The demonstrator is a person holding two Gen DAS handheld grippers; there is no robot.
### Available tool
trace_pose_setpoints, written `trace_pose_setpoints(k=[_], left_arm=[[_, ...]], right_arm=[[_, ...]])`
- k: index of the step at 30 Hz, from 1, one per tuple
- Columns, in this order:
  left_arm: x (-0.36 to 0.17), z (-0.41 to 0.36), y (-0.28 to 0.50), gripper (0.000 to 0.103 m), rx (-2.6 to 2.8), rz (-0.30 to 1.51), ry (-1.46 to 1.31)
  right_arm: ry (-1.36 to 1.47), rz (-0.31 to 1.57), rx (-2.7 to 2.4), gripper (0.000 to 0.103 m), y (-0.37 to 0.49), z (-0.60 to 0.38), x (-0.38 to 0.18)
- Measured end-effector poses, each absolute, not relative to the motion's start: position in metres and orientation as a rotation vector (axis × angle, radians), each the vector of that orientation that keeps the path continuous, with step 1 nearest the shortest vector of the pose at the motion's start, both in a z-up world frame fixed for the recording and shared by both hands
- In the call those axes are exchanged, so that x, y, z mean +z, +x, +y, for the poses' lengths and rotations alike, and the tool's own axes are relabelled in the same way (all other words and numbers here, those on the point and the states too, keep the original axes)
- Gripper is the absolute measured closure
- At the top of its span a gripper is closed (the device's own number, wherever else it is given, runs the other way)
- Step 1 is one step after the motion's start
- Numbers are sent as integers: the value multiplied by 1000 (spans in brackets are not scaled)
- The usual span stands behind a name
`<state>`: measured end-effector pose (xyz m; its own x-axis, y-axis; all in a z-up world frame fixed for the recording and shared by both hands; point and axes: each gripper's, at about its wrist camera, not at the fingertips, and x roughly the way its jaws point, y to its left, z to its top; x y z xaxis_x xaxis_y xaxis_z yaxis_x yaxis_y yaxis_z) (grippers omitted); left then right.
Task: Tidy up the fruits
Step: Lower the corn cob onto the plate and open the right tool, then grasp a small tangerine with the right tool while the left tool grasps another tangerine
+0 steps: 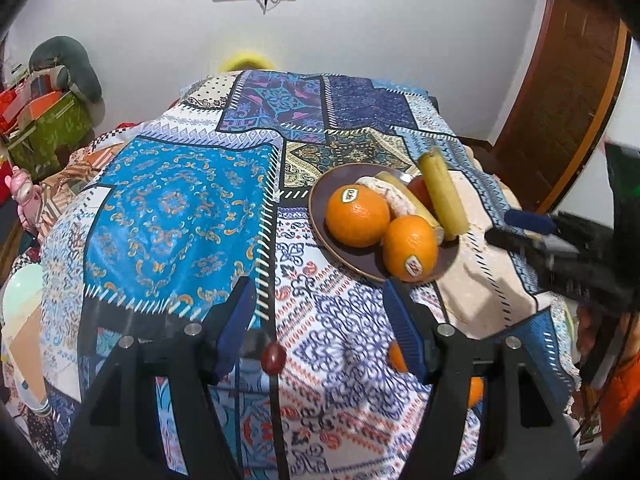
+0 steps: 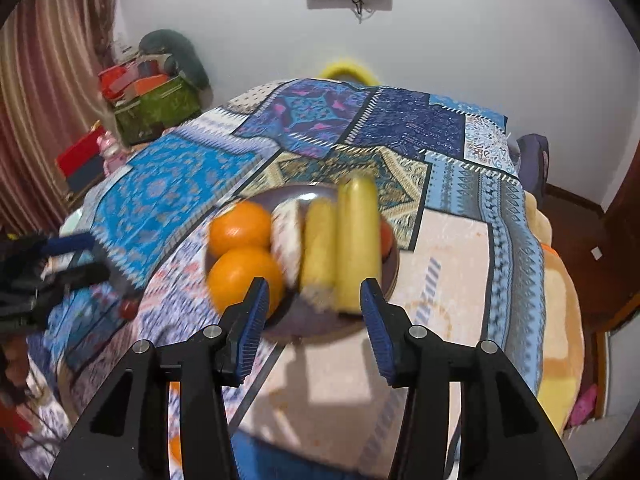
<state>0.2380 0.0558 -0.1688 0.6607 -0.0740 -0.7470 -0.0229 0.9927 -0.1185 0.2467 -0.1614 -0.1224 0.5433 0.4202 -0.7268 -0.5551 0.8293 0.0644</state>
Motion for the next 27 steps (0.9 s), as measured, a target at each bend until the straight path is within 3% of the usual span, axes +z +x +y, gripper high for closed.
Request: trace_pose_setpoints(k=[3,22,23,27], left_arm=[[-165,50,222,38,-35,845,-119],[-199,23,173,33,-103,960,-137],[-201,22,173,33,-102,966,-134],[-207,16,177,33,-107,984,-123]], right_arm=[[-179,800,594,44,220,-161,-120],[-195,984,645,44,152,-141,-181],[-182,997,651,44,154,-141,-185],[-172,1027,691,66,155,-140,-193]])
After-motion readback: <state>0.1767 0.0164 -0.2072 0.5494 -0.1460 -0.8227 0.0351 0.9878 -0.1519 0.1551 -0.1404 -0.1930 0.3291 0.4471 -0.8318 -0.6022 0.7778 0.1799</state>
